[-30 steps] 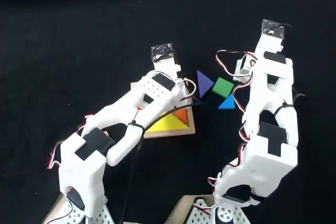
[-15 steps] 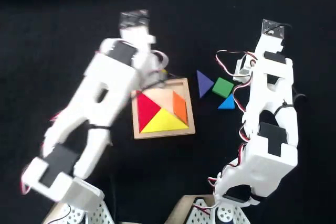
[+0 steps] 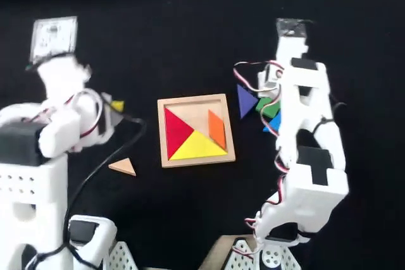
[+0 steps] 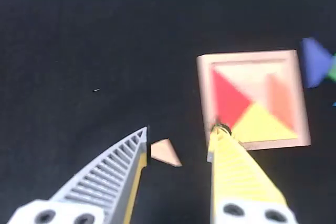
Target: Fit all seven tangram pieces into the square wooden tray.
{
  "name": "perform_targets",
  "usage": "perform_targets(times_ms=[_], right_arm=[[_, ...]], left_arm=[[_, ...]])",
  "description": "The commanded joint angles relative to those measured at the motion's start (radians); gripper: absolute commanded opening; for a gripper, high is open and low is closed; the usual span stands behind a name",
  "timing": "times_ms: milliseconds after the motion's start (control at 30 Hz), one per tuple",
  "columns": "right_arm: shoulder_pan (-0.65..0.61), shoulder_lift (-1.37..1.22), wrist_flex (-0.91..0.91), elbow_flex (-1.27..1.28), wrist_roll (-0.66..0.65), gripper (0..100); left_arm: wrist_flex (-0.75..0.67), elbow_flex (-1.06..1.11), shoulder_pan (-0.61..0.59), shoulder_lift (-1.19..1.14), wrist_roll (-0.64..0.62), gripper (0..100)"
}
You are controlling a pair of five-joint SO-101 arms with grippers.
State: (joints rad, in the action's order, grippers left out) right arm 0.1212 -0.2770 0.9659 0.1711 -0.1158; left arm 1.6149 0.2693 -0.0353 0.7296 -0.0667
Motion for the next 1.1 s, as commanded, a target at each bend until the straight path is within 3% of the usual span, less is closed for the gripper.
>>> perform_targets(times_ms=[0, 200, 333, 633, 867, 1067], right_arm=[[-0.091, 0.031, 0.058, -0.007, -0.028, 1.1], [-0.212, 0.065, 0.083, 0.028, -0.100, 1.1], [-0.279, 0.070, 0.083, 0.065, -0.153, 1.1], [-0.327, 0.058, -0.021, 0.054, -0.180, 1.1], [-0.328, 0.002, -0.044, 0.012, -0.184, 1.1], [-0.373, -0.084, -0.043, -0.058, -0.186, 1.1]], left_arm=[[-0.175, 0.295, -0.111, 0.087, 0.124, 19], [-0.557, 0.725, -0.272, 0.189, 0.230, 19], [-0.743, 0.911, -0.328, 0.221, 0.210, 19], [-0.829, 0.943, -0.423, 0.143, 0.133, 19], [-0.941, 0.908, -0.441, -0.077, 0.137, 19], [-0.944, 0.823, -0.443, -0.250, 0.138, 19]])
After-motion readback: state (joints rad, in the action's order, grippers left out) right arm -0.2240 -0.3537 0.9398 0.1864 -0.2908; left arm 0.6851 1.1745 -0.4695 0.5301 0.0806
